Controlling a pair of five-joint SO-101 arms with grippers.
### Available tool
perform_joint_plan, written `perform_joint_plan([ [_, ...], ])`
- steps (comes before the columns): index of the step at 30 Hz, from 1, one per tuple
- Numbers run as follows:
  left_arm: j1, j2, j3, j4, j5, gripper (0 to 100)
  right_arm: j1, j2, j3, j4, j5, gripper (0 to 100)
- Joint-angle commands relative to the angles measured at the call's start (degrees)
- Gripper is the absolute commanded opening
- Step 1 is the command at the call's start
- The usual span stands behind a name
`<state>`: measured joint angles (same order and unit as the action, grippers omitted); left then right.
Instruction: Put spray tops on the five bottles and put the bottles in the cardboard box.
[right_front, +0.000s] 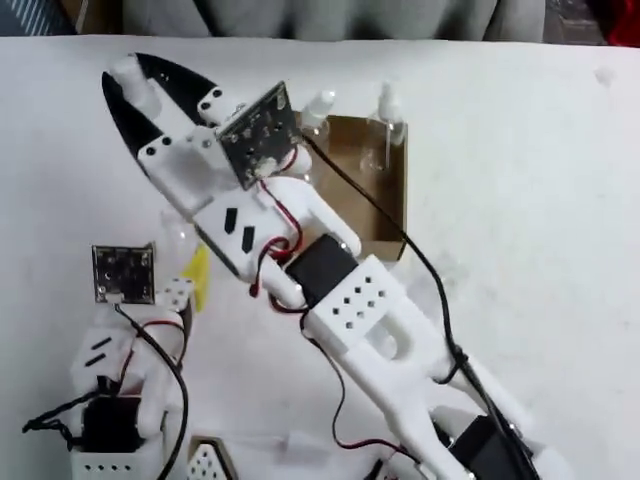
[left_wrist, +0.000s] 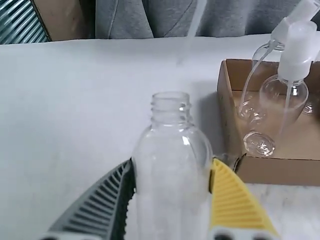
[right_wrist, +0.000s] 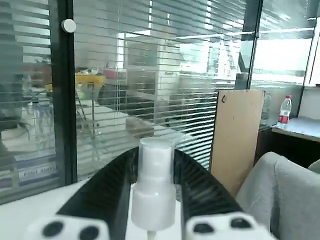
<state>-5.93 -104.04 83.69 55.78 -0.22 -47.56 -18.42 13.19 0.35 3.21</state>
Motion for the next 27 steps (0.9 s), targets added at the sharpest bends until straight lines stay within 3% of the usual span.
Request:
perform_joint_plan([
  [1, 0.4, -0.92, -0.44, -1.85, 0.18, 2, 0.04, 1.8, -1.05, -0.04, 1.23, 1.6],
  [27, 0.4, -0.92, -0.44, -1.85, 0.09, 2, -0.92, -2.15, -2.46, 3.21, 0.62, 1.6],
])
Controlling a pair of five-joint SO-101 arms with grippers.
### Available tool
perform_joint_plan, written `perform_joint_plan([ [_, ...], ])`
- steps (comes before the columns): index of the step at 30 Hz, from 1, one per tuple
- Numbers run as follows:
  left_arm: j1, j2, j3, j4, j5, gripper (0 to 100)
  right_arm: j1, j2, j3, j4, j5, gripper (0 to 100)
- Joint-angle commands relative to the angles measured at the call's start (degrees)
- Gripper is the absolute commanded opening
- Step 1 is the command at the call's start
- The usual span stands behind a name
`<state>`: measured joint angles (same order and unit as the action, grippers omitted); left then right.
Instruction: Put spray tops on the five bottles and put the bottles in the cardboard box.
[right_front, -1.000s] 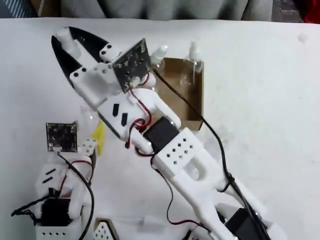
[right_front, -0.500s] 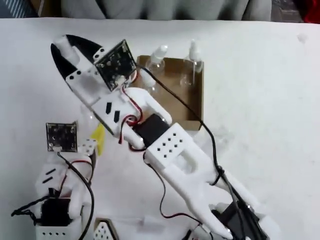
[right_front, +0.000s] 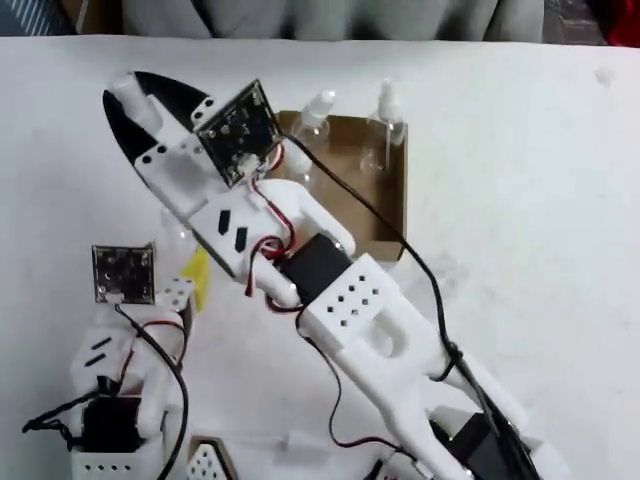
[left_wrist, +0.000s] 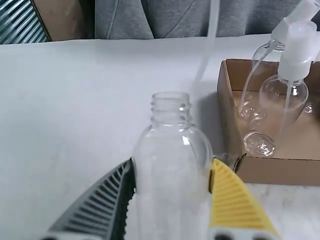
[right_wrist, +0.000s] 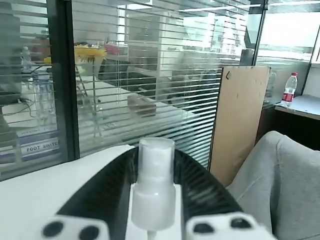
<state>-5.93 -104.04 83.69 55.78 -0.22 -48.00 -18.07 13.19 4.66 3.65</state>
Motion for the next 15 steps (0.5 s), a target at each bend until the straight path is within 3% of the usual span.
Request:
perform_joint_plan([
  [1, 0.4, -0.92, -0.44, -1.85, 0.09, 2, -0.48, -2.51, -2.46, -2.07, 0.18, 1.6],
  [10, 0.4, -0.92, -0.44, -1.85, 0.09, 2, -0.4, -2.51, -2.37, -2.86, -0.35, 1.6],
  [15, 0.4, -0.92, -0.44, -1.85, 0.09, 2, -0.31, -2.51, -2.46, -4.09, -9.05, 1.6],
])
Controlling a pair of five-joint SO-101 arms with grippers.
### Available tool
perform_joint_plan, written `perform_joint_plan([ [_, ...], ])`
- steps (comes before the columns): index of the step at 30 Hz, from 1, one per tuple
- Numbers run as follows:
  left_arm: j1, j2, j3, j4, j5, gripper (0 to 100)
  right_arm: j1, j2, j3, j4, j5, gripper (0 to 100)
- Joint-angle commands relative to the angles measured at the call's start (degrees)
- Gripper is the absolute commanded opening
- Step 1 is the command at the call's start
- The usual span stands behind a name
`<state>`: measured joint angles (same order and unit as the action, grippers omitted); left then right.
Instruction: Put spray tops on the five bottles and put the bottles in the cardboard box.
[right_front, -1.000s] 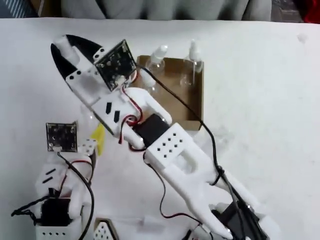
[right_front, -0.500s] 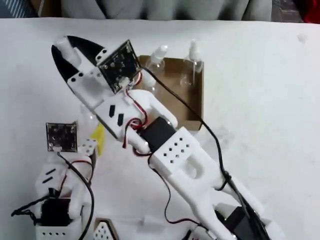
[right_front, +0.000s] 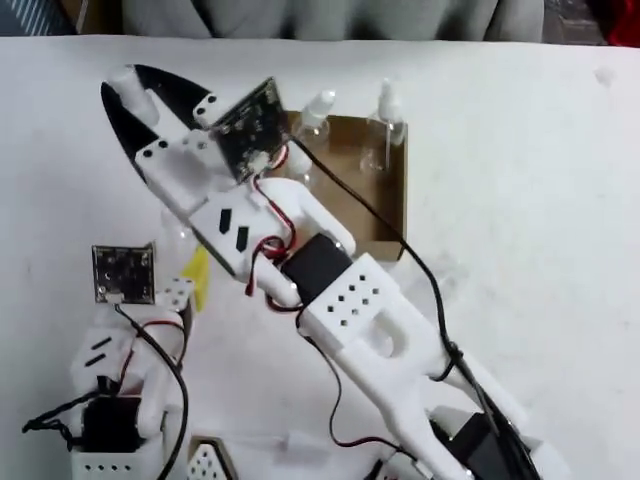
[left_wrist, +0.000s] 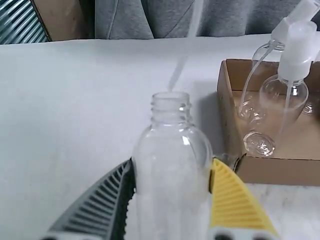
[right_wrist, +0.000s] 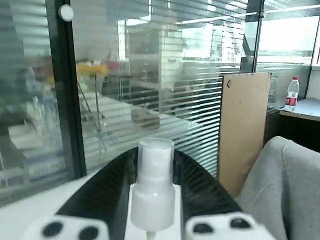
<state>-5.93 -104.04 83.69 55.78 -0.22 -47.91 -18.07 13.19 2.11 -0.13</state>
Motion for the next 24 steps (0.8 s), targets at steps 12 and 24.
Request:
perform_joint_plan([
  [12, 0.4, -0.92, -0.44, -1.85, 0.09, 2, 0.48, -2.42, -2.37, -1.54, -5.1, 1.6],
  [24, 0.4, -0.92, -0.44, -1.85, 0.09, 2, 1.19, 2.42, -2.55, -5.49, 1.32, 1.6],
])
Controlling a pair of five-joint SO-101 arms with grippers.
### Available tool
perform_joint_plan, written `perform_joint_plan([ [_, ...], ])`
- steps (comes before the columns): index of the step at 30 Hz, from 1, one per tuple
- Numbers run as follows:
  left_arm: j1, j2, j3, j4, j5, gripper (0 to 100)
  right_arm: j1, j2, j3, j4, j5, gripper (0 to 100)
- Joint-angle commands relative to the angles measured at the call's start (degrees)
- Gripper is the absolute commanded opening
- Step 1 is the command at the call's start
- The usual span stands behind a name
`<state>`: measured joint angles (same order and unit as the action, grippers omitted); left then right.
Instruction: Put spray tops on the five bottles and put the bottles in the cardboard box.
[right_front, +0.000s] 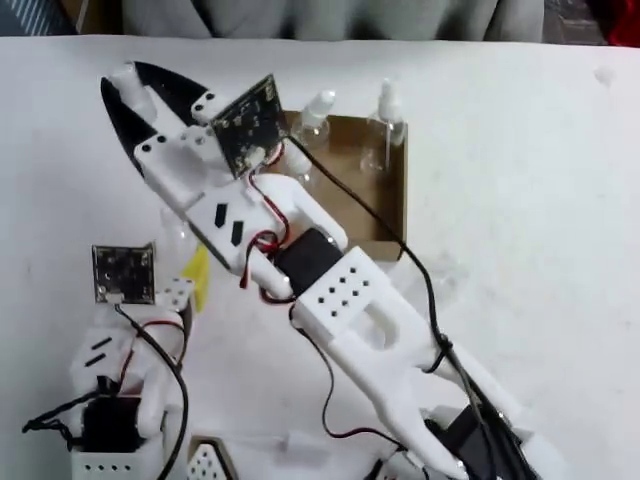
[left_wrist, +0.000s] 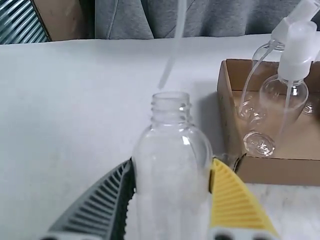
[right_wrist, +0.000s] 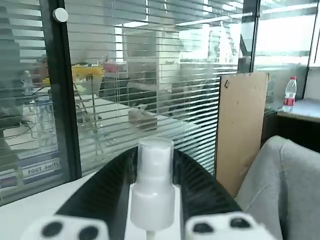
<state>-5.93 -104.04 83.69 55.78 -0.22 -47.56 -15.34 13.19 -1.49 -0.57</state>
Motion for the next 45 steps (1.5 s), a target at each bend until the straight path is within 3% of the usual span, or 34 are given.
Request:
perform_joint_plan([
  [1, 0.4, -0.92, -0.44, -1.85, 0.09, 2, 0.75, -0.31, -2.55, -1.89, 1.58, 1.6],
  [13, 0.4, -0.92, -0.44, -1.85, 0.09, 2, 0.66, -0.4, -2.55, -1.63, 1.67, 1.6],
  [22, 0.4, -0.92, -0.44, -1.85, 0.09, 2, -1.27, -3.38, -2.64, 4.62, 2.11, 1.6],
  [45, 0.48, -0.92, -0.44, -1.85, 0.09, 2, -0.92, -4.79, -2.81, 4.88, 1.67, 1.6],
])
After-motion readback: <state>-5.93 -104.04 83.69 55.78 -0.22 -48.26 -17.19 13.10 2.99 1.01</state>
